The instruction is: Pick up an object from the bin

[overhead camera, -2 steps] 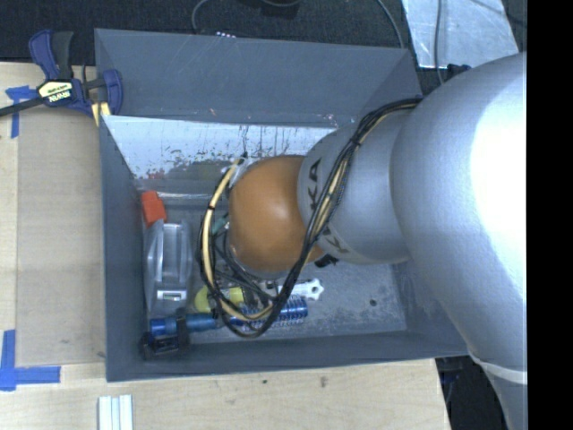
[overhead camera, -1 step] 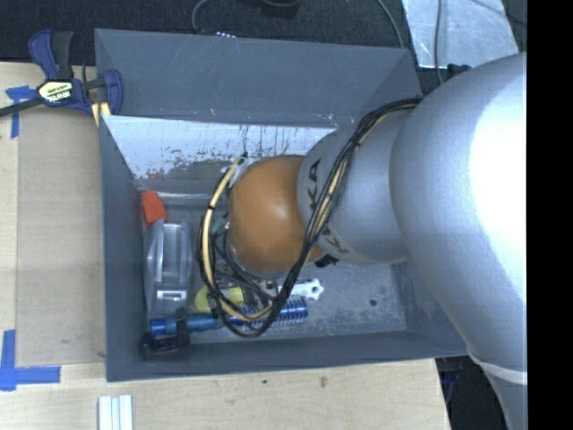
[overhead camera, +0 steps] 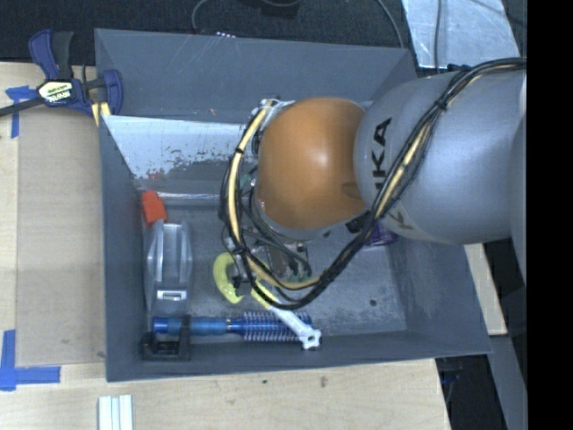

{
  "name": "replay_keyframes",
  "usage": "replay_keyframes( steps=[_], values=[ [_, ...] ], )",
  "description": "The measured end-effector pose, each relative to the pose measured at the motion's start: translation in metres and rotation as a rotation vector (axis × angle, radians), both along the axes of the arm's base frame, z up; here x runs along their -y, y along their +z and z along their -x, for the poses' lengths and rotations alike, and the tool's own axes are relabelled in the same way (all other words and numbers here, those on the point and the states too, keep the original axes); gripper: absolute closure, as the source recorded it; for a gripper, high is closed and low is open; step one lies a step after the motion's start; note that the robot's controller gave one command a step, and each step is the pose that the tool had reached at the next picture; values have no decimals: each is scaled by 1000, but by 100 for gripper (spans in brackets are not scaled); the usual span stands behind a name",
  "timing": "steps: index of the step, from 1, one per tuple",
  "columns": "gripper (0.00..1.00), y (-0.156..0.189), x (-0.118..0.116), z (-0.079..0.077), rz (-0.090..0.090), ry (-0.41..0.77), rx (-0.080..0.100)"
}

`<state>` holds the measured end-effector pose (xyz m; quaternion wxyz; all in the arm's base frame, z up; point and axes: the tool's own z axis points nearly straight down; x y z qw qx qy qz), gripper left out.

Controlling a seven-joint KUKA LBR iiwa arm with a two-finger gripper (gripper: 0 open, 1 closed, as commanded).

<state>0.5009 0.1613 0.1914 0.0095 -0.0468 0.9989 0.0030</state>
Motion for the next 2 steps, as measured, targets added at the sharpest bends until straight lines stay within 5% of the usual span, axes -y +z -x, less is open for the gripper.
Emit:
replay_keyframes(
  steps=[1,2],
  values=[
    [100,0,0,0,0,0,0],
    [100,136,7,-2,-2,-32,4]
  ],
)
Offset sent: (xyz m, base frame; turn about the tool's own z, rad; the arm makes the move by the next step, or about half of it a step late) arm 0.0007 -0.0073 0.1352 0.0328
